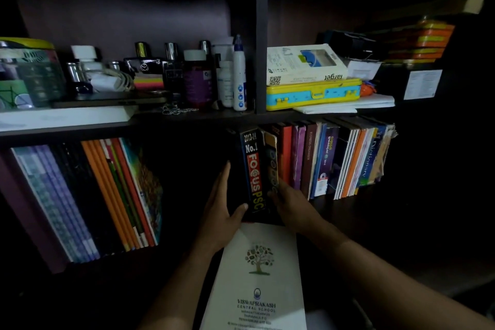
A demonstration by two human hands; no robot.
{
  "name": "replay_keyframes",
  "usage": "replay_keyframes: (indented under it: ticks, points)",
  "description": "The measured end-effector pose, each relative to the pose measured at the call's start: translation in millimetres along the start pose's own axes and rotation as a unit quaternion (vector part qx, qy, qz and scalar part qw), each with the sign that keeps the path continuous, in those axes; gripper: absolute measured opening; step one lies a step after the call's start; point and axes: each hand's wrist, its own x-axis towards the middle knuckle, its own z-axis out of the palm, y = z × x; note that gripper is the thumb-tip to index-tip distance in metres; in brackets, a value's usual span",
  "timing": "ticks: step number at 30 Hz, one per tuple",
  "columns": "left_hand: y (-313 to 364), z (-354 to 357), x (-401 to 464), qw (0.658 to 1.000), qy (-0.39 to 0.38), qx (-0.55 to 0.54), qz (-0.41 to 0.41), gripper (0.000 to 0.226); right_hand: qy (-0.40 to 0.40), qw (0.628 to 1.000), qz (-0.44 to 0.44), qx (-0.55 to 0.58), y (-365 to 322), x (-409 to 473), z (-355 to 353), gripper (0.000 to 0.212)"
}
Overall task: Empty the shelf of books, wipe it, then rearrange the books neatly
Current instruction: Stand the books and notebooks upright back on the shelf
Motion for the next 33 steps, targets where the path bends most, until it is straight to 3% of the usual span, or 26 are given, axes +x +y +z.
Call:
replay_keyframes:
  ticks: [3,6,8,13,16,19,22,26,29,33]
  points:
    - [-0.3,-1.3,0.6,0.999,0.022,0.042,0.013,0.094,-0.042,0.997,-0.007,0.065,-1.9,-2.9,1.2,0.046]
    - [-0.3,-1.2,0.6,0.999,0.007,0.049,0.013,0.096,-0.033,0.993,-0.005,0.109,2.3,-1.6,4.3,0.039]
    - [0.1,0.1,-0.4,0.999,-0.007,0.046,-0.001,0.101,-0.004,0.992,0.017,0.124,5.9,-6.5,5.8,0.033]
    - [0.3,0.3,-0.4,0.996,-0.061,0.060,-0.033,0.103,0.163,0.971,0.087,0.155,27.5,-30.8,9.0,0.015]
    - [-0.8,0.4,-0.6,0.993,-0.089,0.075,-0.033,0.096,0.166,0.972,0.086,0.145,22.1,-39.0,7.9,0.008]
    - [1.1,1.2,-0.3,0.997,-0.042,0.065,-0.020,0.081,0.167,0.981,0.056,0.086,13.2,-48.8,7.9,0.006]
    - [7.4,-3.6,-0.5,0.992,0.005,0.121,-0.037,0.048,0.141,0.982,0.075,-0.098,14.0,-66.5,6.3,0.020]
    - [12.6,-18.3,-2.4,0.972,-0.169,0.116,-0.112,0.086,0.045,0.976,0.119,-0.177,13.6,-78.4,-0.6,0.039]
    - [14.1,-23.9,-4.5,0.946,-0.245,0.187,-0.099,0.080,0.064,0.980,0.110,-0.152,13.8,-78.3,0.5,0.039]
    - [11.5,-20.8,-4.4,0.931,-0.273,0.221,-0.095,0.075,0.076,0.986,0.100,-0.108,16.0,-78.9,-2.0,0.027]
